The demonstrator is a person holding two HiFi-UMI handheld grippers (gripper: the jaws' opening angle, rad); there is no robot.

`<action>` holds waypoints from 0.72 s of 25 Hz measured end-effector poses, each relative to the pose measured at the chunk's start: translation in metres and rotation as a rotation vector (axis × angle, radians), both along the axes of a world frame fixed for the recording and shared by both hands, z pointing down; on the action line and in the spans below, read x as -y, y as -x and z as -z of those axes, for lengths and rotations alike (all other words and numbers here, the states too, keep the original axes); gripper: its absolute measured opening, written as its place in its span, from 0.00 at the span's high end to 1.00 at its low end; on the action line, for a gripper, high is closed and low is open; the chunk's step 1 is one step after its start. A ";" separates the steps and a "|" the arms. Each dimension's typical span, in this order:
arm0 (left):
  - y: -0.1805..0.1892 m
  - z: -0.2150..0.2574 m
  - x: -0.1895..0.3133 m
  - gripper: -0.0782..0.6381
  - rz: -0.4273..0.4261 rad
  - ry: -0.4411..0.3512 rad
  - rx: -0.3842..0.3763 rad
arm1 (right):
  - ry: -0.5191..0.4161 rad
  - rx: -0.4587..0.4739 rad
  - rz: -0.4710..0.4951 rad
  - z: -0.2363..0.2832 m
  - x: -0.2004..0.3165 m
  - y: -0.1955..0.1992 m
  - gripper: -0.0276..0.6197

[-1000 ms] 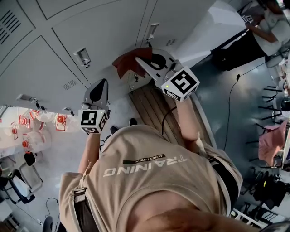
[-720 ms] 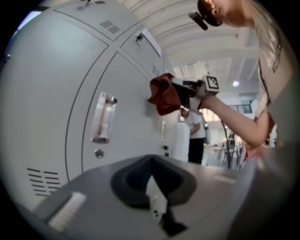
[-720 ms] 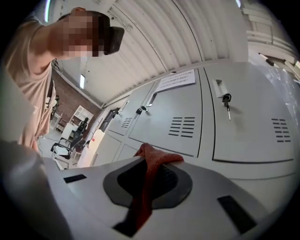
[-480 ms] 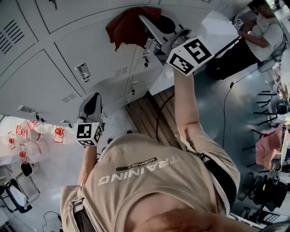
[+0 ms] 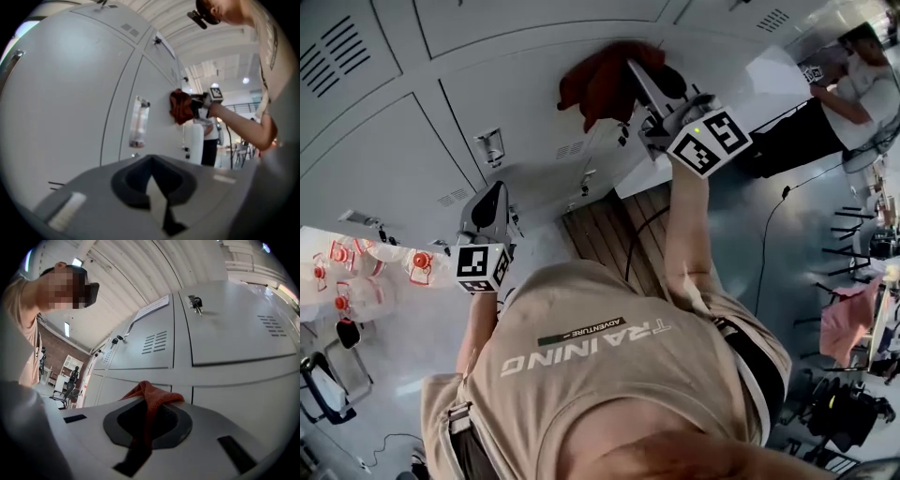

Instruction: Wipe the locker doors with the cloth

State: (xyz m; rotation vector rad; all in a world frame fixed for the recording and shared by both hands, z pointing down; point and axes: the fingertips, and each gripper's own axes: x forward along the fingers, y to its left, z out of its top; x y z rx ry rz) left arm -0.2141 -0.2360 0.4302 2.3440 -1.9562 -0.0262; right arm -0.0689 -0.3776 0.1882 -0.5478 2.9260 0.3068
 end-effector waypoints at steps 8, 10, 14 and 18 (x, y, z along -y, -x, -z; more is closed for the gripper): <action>0.006 -0.002 0.011 0.88 0.010 0.003 0.027 | 0.180 0.003 -0.016 -0.112 0.009 -0.006 0.91; 0.006 -0.002 0.012 0.88 0.029 0.006 0.025 | 0.188 0.037 -0.039 -0.136 0.009 -0.006 0.91; 0.003 -0.002 0.010 0.88 0.068 0.008 0.016 | 0.209 0.004 -0.035 -0.188 0.006 -0.001 0.91; -0.003 0.002 0.009 0.88 0.103 -0.007 0.006 | 0.243 -0.178 -0.014 -0.261 0.006 0.004 0.91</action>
